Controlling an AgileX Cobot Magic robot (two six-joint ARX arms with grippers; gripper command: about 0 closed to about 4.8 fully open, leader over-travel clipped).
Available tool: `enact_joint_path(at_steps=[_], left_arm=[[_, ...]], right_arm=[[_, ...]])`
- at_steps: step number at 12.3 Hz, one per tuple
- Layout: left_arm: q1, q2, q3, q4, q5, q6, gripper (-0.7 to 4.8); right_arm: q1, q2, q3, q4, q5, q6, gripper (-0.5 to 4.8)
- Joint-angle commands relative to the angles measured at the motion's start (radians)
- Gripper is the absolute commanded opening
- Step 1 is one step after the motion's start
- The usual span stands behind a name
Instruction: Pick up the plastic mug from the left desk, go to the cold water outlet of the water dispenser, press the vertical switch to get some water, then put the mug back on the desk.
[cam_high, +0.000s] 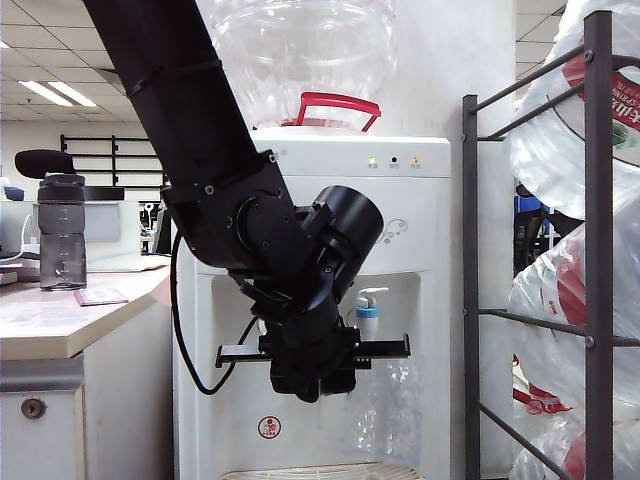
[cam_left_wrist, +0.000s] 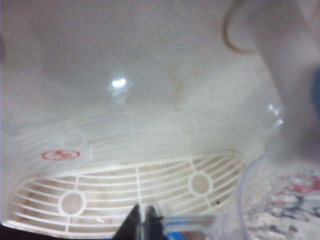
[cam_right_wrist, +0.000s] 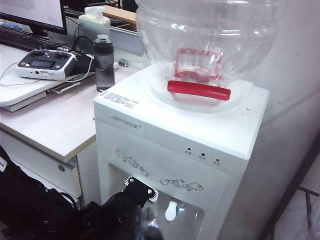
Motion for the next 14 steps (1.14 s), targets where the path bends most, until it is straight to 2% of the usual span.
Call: enact_joint_path(at_steps=[1, 3, 9, 14], left_arm=[[0.016, -0.001, 0.012, 0.016, -0.037, -0.063, -0.07], [0.023, 0.005, 0.012, 0.092, -0.037, -0.08, -0.07], [0.014, 0.005, 0.009, 0.179, -0.063, -0.08, -0.07], [-0.004, 0.004, 0.008, 0.177, -0.071, -0.079, -0.07]], right_arm=[[0.001, -0.004, 0.008, 0.014, -0.002, -0.002, -0.05], [0.0, -0.003, 0.008, 0.014, -0.001, -0.002, -0.05], [-0.01, 0.003, 0.008, 0.014, -0.002, -0.002, -0.05], [-0.046, 0.003, 0.008, 0.013, -0.026, -0.001, -0.05]])
